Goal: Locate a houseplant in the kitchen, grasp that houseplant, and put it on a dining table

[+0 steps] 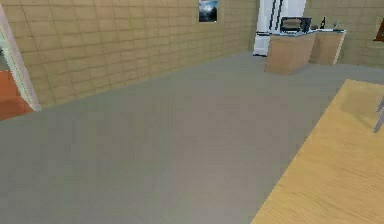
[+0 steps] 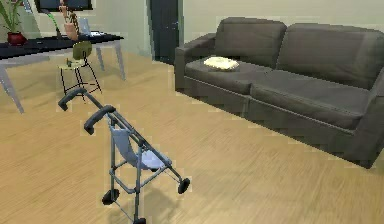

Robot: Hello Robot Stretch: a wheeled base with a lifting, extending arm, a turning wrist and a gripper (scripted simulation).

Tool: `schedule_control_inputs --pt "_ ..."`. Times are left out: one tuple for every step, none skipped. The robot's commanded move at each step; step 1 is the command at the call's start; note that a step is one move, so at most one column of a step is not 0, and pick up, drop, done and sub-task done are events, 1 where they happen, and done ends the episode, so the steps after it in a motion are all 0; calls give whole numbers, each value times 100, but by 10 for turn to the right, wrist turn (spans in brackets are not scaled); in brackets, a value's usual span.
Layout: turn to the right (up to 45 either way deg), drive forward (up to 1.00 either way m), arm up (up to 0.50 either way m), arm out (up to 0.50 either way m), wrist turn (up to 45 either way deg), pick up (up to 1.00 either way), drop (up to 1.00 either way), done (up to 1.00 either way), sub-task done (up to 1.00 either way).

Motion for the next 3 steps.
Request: schedule_control_inputs --pt "60 0 0 0 0 0 0 0 0" --pt "0 60 0 0 0 0 0 0 0" --pt "270 0 0 0 0 0 0 0 0"
